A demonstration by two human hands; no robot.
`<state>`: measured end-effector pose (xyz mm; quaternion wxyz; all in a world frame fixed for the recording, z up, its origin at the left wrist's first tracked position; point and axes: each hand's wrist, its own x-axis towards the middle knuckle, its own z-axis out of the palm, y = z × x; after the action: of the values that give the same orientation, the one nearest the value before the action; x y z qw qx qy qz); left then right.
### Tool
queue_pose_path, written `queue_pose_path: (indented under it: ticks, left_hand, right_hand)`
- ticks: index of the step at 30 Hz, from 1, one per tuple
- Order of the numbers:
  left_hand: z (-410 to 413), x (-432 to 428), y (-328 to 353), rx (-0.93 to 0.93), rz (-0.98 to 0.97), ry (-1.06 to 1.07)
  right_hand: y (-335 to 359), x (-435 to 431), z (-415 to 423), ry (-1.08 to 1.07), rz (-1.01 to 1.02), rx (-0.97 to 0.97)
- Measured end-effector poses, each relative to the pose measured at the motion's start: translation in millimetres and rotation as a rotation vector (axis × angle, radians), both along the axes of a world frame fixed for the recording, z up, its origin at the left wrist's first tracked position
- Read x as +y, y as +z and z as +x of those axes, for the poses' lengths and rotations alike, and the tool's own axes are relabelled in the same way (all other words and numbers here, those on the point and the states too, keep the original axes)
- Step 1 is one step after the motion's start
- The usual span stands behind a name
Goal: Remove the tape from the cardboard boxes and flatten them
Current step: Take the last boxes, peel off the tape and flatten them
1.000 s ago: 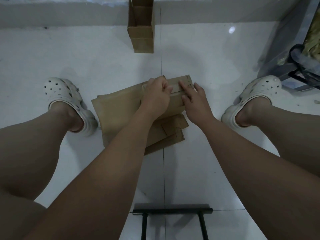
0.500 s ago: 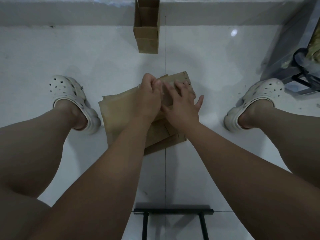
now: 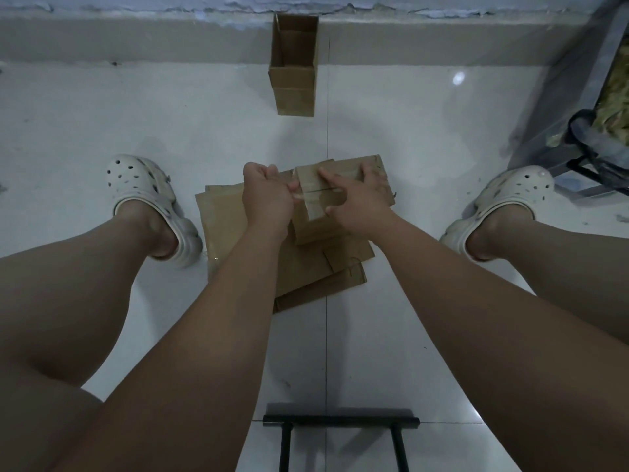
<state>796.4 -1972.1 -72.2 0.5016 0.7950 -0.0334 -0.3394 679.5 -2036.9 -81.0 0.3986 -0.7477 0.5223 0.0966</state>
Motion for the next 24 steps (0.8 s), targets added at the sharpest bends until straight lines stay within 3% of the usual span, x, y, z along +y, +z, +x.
queue_pose_path:
  ticks: [3,7,13,18,22,24]
  left_hand:
    - [-1,1,5,-0.002,0.044,-0.100]
    - [1,5,11,0.176,0.007,-0.243]
    - [3,9,15,0.298,-0.139,-0.029]
    - [6,9,20,0.157,-0.115,-0.075]
    - [6,5,26,-0.224,-0.021,-0.314]
    - [7,5,28,-0.332,0.017,-0.326]
  right_hand:
    - [-4,4,2,-0.029,0.017,-0.030]
    - [-13,17,1,0.011,-0.048,-0.006]
    - [-19,21,13,-0.022,-0.045,-0.043]
    - [-21,23,19,-0.013,-0.074,-0.027]
    - [-21,33,28,0.027,-0.157,0.027]
    - [-20,34,31,0.080,-0.243,0.076]
